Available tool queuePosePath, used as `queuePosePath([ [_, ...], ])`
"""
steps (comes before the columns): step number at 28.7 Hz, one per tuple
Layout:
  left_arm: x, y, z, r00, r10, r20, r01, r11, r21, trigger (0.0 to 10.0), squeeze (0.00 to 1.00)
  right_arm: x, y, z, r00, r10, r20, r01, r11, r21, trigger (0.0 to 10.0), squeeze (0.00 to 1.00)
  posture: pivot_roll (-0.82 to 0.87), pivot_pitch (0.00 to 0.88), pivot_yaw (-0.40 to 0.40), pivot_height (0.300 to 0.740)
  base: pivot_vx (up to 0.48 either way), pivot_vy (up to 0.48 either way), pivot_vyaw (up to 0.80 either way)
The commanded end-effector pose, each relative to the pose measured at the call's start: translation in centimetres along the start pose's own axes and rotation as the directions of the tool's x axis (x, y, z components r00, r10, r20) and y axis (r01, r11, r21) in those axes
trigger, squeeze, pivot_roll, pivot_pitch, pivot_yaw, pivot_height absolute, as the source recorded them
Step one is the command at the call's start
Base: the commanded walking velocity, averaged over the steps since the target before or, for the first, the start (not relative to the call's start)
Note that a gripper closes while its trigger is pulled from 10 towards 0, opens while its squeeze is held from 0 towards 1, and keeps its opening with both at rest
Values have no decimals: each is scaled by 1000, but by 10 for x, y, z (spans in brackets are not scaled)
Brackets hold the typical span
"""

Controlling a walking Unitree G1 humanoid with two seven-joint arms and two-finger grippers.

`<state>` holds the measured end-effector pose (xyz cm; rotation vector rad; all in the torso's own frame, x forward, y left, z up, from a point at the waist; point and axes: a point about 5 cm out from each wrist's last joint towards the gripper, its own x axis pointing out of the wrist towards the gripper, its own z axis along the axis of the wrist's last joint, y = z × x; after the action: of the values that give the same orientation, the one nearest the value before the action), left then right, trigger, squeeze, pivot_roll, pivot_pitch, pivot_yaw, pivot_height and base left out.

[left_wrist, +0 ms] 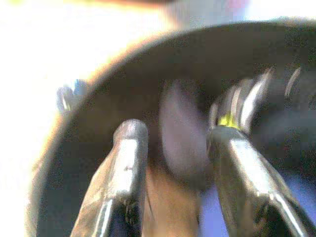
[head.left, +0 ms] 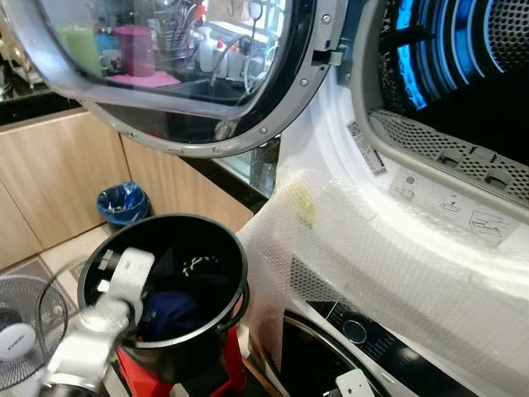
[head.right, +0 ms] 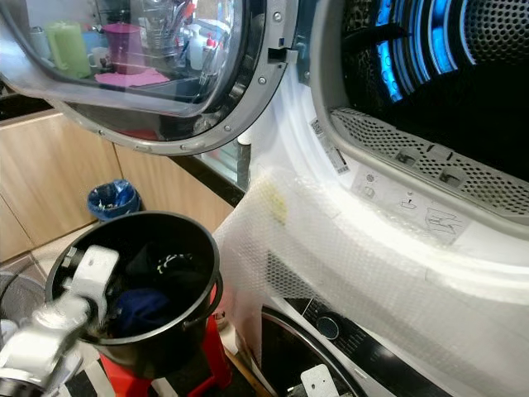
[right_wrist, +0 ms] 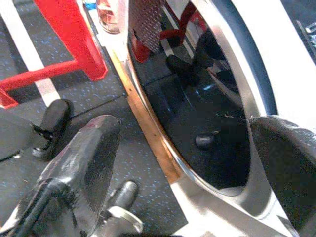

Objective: Clothes washing

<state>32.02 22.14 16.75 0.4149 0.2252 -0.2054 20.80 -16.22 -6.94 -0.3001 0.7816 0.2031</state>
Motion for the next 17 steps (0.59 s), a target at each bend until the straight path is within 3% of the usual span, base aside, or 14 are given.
queuePosePath([
  [1,1,-4,4,998,-63,10,62,998,21,10000,1000,-1,-1,-6,1000,-9,-28,9,1000,13,10000,0,278,100,-95,740,0,0,0],
  [6,0,0,7,996,-90,13,90,996,16,10000,1000,-1,0,-7,999,-10,-30,11,999,31,10000,0,280,100,-91,740,0,0,0],
  [9,3,-19,-24,953,-273,-132,273,962,-17,10000,1000,0,5,-5,999,-1,-33,2,999,41,10000,0,283,96,-79,740,0,0,0],
  [12,9,-22,-30,938,-307,-159,313,950,13,10000,1000,0,7,-4,999,3,-34,-2,999,39,10000,0,281,94,-76,740,0,0,0],
  [15,29,-18,-27,921,-332,-205,363,921,140,10000,1000,1,7,-1,1000,-2,-31,3,999,50,10000,0,286,86,-65,740,0,0,0],
  [17,38,-19,-25,908,-365,-207,399,904,155,10000,1000,1,7,0,1000,-7,-29,9,998,59,10000,0,284,86,-65,740,0,0,0],
])
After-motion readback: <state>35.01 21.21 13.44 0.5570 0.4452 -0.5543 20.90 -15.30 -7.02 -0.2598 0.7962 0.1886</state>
